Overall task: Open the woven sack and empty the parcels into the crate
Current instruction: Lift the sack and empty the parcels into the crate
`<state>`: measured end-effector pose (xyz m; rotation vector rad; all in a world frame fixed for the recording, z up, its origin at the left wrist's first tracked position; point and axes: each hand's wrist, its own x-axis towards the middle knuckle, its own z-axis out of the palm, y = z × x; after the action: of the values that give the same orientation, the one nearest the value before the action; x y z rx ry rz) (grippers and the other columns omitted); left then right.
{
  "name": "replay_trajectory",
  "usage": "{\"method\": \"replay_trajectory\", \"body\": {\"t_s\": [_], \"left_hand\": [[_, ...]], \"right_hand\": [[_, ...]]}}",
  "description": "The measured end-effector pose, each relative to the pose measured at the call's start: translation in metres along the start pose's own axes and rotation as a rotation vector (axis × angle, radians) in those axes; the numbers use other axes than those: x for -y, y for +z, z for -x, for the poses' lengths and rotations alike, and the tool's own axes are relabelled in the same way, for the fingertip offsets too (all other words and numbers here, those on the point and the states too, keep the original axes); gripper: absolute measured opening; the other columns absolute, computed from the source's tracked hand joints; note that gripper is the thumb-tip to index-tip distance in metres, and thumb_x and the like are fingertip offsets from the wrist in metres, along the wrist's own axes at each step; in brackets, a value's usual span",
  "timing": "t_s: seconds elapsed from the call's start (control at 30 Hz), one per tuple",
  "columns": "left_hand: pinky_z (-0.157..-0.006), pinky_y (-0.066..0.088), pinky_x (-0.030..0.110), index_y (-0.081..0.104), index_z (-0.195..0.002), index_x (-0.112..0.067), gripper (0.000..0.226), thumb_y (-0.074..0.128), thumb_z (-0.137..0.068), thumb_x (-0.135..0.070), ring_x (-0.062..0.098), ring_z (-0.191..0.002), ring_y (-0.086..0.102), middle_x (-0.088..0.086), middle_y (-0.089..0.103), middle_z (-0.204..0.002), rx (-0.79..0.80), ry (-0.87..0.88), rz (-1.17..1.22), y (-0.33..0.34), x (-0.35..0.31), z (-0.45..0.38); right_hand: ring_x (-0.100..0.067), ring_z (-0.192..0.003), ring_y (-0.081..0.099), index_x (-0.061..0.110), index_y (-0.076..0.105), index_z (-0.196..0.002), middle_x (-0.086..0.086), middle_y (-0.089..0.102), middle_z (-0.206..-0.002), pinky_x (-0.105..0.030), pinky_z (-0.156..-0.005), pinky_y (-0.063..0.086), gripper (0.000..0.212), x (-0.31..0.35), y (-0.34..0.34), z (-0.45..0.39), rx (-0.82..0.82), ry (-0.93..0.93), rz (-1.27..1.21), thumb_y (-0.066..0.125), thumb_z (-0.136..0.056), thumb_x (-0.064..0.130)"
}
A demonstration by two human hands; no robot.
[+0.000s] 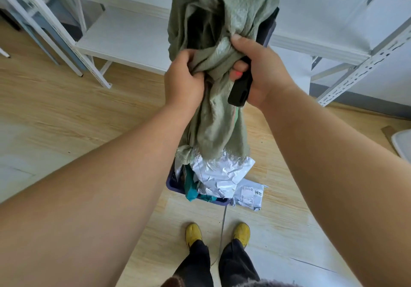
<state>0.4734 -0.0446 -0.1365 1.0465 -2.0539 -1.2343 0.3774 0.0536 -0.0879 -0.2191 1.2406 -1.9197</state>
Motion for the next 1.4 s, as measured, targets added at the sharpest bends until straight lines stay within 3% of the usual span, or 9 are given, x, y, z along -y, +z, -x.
{"method": "replay_trajectory", "body": {"t_s": [0.2, 0.33, 0.5, 0.67, 0.73, 0.83, 1.07, 1.2, 1.4], "left_hand": [[-0.084, 0.057, 0.039, 0.062, -0.111, -0.018, 0.039, 0.054, -0.076, -0.001, 0.016, -0.098, 0.065, -0.003, 0.067, -0.104, -0.029, 0.062, 0.058, 0.000, -0.010, -0.009], [-0.084, 0.057, 0.043, 0.063, -0.095, -0.032, 0.032, 0.062, -0.071, -0.012, 0.023, -0.097, 0.066, -0.002, 0.068, -0.103, 0.199, -0.106, -0.008, 0.005, 0.001, -0.012], [-0.086, 0.056, 0.041, 0.059, -0.095, -0.036, 0.029, 0.059, -0.077, -0.014, 0.018, -0.095, 0.065, -0.007, 0.067, -0.102, 0.137, -0.236, 0.128, 0.009, -0.002, -0.008], [-0.072, 0.058, 0.030, 0.068, -0.094, -0.026, 0.025, 0.058, -0.081, -0.007, 0.017, -0.088, 0.068, -0.002, 0.071, -0.092, 0.277, -0.339, 0.303, 0.004, -0.019, -0.004], [-0.074, 0.058, 0.025, 0.066, -0.100, -0.026, 0.029, 0.058, -0.085, -0.003, 0.013, -0.090, 0.068, -0.002, 0.071, -0.098, 0.430, -0.275, 0.326, 0.002, -0.022, 0.000], [-0.090, 0.054, 0.031, 0.057, -0.120, -0.026, 0.046, 0.056, -0.082, -0.002, 0.009, -0.102, 0.064, -0.007, 0.067, -0.113, 0.304, -0.185, 0.264, -0.001, -0.005, 0.003], [-0.093, 0.052, 0.041, 0.056, -0.126, -0.015, 0.050, 0.072, -0.080, -0.025, 0.031, -0.106, 0.063, 0.013, 0.065, -0.120, 0.472, -0.311, -0.264, 0.007, 0.053, 0.022], [-0.091, 0.050, 0.037, 0.065, -0.116, -0.006, 0.032, 0.059, -0.089, -0.023, 0.036, -0.107, 0.060, 0.018, 0.066, -0.115, 0.224, -0.257, -0.394, 0.009, 0.034, 0.003], [-0.089, 0.054, 0.043, 0.062, -0.103, -0.027, 0.026, 0.044, -0.089, -0.015, 0.026, -0.096, 0.062, 0.003, 0.067, -0.103, 0.052, -0.273, 0.016, -0.003, 0.008, -0.019]], "right_hand": [[-0.008, -0.042, 0.037, 0.009, 0.052, -0.097, -0.002, 0.046, -0.064, -0.022, -0.041, 0.035, 0.013, 0.009, -0.006, -0.003, -0.014, -0.044, -0.001, 0.064, -0.090, 0.009], [-0.012, -0.043, 0.043, 0.007, 0.059, -0.106, -0.011, 0.056, -0.076, -0.025, -0.044, 0.040, 0.027, -0.011, -0.020, -0.005, -0.182, -0.079, 0.438, 0.070, -0.088, 0.025], [-0.005, -0.045, 0.051, 0.011, 0.051, -0.117, 0.001, 0.059, -0.080, -0.022, -0.049, 0.046, 0.046, -0.035, -0.026, 0.004, -0.169, -0.069, 0.545, 0.073, -0.085, 0.034], [-0.012, -0.104, 0.065, 0.020, 0.042, -0.136, 0.003, 0.063, -0.120, -0.033, -0.081, 0.056, 0.089, -0.058, -0.031, 0.010, -0.135, -0.045, 0.707, 0.089, -0.062, 0.030], [-0.017, -0.080, 0.068, 0.016, 0.055, -0.120, 0.000, 0.068, -0.098, -0.037, -0.070, 0.054, 0.065, -0.057, -0.035, 0.007, -0.276, -0.026, 0.720, 0.084, -0.063, 0.028], [-0.008, -0.035, 0.045, 0.013, 0.058, -0.093, -0.002, 0.055, -0.063, -0.026, -0.046, 0.041, 0.023, -0.041, -0.035, 0.000, -0.353, -0.045, 0.515, 0.071, -0.078, 0.002], [-0.014, -0.034, 0.034, 0.011, 0.051, -0.089, 0.001, 0.042, -0.039, -0.024, -0.045, 0.034, 0.021, -0.020, -0.016, -0.002, -0.138, -0.040, 0.159, 0.056, -0.085, -0.010], [-0.015, -0.037, 0.036, 0.009, 0.054, -0.101, 0.001, 0.045, -0.041, -0.026, -0.046, 0.036, 0.023, -0.012, -0.005, 0.002, -0.067, -0.075, 0.165, 0.058, -0.086, -0.007], [-0.012, -0.040, 0.037, 0.011, 0.054, -0.101, -0.002, 0.051, -0.055, -0.023, -0.044, 0.037, 0.026, -0.007, -0.005, 0.005, -0.102, -0.153, 0.226, 0.058, -0.085, -0.009]]}}
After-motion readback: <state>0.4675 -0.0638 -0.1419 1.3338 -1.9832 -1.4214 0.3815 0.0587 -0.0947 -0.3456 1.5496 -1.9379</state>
